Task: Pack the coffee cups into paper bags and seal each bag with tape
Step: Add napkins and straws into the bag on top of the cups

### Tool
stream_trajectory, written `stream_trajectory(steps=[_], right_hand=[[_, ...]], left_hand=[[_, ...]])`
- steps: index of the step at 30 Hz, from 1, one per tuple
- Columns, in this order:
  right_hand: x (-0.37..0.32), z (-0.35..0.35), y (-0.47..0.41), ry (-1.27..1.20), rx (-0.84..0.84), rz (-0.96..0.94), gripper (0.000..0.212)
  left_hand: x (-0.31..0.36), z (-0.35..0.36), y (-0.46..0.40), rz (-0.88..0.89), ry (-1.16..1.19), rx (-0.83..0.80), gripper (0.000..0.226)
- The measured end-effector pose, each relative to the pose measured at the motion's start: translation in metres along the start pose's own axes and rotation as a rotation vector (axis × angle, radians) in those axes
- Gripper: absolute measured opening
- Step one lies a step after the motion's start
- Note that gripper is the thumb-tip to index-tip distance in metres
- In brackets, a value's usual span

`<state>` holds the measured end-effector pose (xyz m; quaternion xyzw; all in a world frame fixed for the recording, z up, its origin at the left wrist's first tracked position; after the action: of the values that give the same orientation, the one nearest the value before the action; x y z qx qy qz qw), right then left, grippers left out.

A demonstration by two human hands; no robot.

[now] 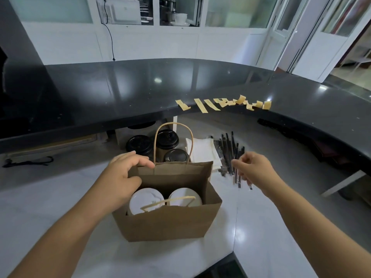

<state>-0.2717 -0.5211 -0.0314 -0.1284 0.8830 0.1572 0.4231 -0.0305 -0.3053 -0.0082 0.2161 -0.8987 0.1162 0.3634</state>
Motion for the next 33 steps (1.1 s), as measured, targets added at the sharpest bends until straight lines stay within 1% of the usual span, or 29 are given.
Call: stream_trajectory(steps=[3,5,7,9,12,14,16,19,21,23,33], right_hand=[[0.043,-0.005,-0.037,0.152,0.081,0.088,0.011],[0.067,-0.002,-0.052,0.286,0.086,0.131,0.008],[0.084,0.002,-0.062,0.349,0.097,0.157,0.008],[0.092,0.007,-0.069,0.380,0.128,0.168,0.014],[0.095,0.016,-0.078,0.410,0.159,0.199,0.029],[0.095,0.020,-0.080,0.449,0.146,0.229,0.035],[0.095,0.022,-0.079,0.469,0.107,0.247,0.035],[0.101,0.025,-0.078,0.427,0.049,0.278,0.024],[0.105,0.025,-0.079,0.349,0.036,0.307,0.014],[0.108,0.024,-0.080,0.264,0.029,0.338,0.011],[0.123,0.017,-0.072,-0.080,0.098,0.467,0.030]], left_hand=[[0.006,0.001,-0.005,0.009,0.006,-0.010,0.048],[0.011,0.003,-0.009,0.024,-0.004,-0.028,0.045],[0.014,0.005,-0.013,0.033,-0.010,-0.053,0.043],[0.016,0.009,-0.017,0.041,-0.006,-0.066,0.042],[0.016,0.015,-0.022,0.036,-0.008,-0.070,0.043],[0.016,0.017,-0.025,0.030,-0.009,-0.073,0.044],[0.014,0.020,-0.027,0.022,-0.017,-0.081,0.045],[0.009,0.022,-0.028,0.021,-0.037,-0.093,0.047],[0.009,0.024,-0.028,0.025,-0.047,-0.101,0.052],[0.008,0.024,-0.028,0.021,-0.054,-0.103,0.054],[0.006,0.024,-0.028,0.032,-0.065,-0.106,0.052]])
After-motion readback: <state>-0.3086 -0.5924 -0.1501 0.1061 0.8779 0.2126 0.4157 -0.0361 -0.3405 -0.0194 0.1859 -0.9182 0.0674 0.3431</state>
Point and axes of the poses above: each hand's wrist, its own y-axis away from the middle knuckle, its own z-axis out of the palm, x = y × z, the point moved 4 cm from there along -y, towards the middle knuckle, and after that the axes turned 6 degrees about -y, right-handed, at the moved point
